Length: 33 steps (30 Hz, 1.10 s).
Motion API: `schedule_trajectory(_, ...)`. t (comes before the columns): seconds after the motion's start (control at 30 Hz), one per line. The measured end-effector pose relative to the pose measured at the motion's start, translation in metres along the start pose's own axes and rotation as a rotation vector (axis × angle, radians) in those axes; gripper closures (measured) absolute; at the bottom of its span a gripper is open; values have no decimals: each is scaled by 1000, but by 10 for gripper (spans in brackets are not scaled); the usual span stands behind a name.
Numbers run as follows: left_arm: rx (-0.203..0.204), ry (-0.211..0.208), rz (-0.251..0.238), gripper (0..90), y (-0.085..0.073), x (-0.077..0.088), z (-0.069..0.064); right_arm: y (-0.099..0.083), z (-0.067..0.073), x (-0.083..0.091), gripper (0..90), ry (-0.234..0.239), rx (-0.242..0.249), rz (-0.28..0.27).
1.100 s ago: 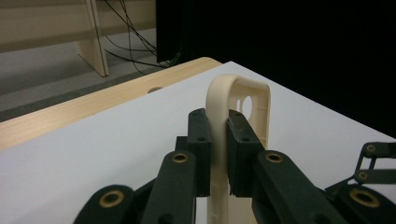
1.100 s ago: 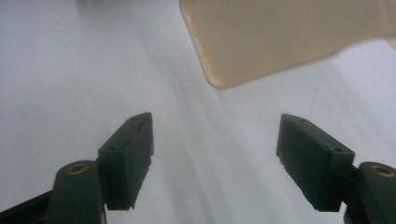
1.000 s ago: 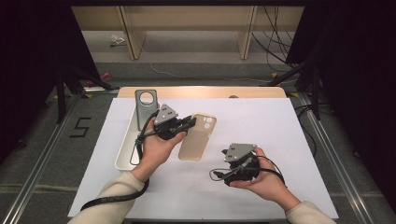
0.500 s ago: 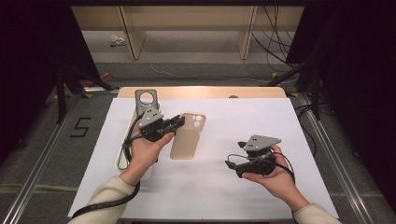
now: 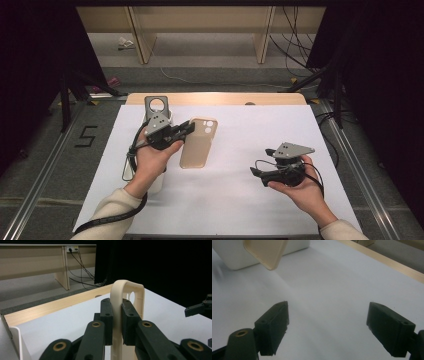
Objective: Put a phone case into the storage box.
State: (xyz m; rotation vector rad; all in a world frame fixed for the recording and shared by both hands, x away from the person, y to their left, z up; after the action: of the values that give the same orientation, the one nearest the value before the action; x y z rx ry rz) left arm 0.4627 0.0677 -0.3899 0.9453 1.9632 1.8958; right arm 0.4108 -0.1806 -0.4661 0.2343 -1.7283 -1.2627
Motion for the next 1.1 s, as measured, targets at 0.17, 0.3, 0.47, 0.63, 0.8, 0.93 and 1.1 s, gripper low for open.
schedule_trajectory(0.17,5,-2,-23,813,9,6,6,-2,-5,4,181,-8,-28,-12)
schedule_trajectory(0.3,16,5,-35,813,15,10,12,-3,-8,5,177,-15,-44,-14)
schedule_trajectory(0.47,15,14,-43,813,21,17,22,-3,-9,6,176,-20,-54,-22)
schedule_trajectory(0.63,-14,24,-49,813,26,23,29,-4,-10,5,174,-19,-60,-19)
schedule_trajectory(0.8,-32,32,-55,814,30,27,35,-4,-10,5,171,-20,-65,-21)
schedule_trajectory(0.93,-47,47,-61,814,34,31,41,-4,-10,5,171,-20,-67,-23)
schedule_trajectory(1.1,-64,60,-69,814,37,35,47,-4,-10,5,171,-20,-66,-23)
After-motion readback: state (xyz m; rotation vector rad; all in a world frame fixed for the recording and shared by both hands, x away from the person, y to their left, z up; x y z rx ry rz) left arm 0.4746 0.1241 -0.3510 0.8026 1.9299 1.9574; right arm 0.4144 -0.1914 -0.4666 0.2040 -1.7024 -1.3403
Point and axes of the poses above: each handheld gripper's, and its own axes: x roughly backward along the jaws, y roughly out of its top, z roughly to its left, the point moved 9 cm from there along -x, roughly forward along the jaws, and after that the axes turned 3 degrees about y, right-handed, at the moved point
